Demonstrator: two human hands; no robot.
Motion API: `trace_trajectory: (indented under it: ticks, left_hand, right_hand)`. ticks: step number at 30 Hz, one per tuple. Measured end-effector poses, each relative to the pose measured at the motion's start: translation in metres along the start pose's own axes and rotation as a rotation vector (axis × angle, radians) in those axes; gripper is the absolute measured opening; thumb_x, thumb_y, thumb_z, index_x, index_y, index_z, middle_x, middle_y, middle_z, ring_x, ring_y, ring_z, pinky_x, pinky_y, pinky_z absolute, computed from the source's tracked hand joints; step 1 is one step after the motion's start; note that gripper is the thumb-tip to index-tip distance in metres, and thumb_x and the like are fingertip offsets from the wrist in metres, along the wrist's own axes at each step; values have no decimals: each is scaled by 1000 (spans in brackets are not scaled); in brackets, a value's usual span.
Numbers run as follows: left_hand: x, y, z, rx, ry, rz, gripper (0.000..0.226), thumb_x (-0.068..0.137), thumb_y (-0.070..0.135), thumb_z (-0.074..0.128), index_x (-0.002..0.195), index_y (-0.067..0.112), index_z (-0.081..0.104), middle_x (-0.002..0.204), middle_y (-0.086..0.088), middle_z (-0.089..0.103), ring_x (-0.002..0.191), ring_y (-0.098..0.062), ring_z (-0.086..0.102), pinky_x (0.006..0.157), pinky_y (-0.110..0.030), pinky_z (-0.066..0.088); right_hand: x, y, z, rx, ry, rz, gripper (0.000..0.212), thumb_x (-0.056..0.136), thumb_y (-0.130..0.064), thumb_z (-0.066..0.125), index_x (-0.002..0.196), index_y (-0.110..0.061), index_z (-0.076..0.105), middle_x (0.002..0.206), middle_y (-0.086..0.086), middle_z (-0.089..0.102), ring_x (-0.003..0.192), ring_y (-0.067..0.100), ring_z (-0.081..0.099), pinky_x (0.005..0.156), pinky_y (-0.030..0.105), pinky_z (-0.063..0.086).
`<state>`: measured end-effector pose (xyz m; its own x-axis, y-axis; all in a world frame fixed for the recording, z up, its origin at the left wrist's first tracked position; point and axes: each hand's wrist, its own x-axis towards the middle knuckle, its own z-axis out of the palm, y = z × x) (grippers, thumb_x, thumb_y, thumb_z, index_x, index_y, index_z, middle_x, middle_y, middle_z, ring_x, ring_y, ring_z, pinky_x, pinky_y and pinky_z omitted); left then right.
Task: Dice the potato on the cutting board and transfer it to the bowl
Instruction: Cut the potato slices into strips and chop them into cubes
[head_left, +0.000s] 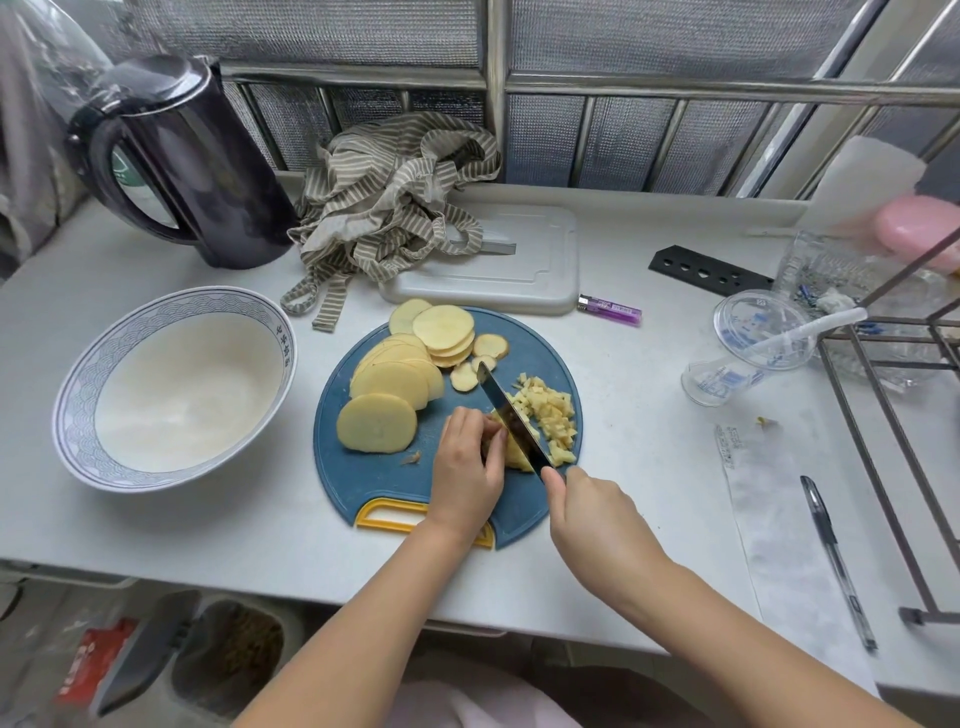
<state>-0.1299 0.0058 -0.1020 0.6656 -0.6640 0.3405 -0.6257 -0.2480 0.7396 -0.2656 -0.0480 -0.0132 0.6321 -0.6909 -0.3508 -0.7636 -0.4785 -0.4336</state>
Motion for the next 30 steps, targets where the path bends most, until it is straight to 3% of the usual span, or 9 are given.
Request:
trace_trajectory:
  ticks: [6,18,30]
  left_hand:
    - [1,1,-1,-5,-13,-18,7,88,7,58,83,9,53,85,4,45,79,-9,43,73,-8,34]
    - [2,3,0,28,-16,-29,17,88,5,57,82,18,47,84,7,42,78,-7,38,74,-9,31]
    - [3,-1,1,49,-36,-38,7,89,11,54,83,10,50,83,4,44,78,-11,41,71,-16,31]
  right_hand:
    - [4,0,0,7,-3,-8,44,103,-45,21,96,-15,52,84,2,57,79,23,57,70,34,47]
    - [3,3,15,53,11,23,45,104,-43,22,102,-12,54,95,6,64,87,23,62,72,32,48]
    - [10,4,25,-6,26,17,42,104,-41,23,104,-11,53,98,8,66,89,26,63,64,29,40]
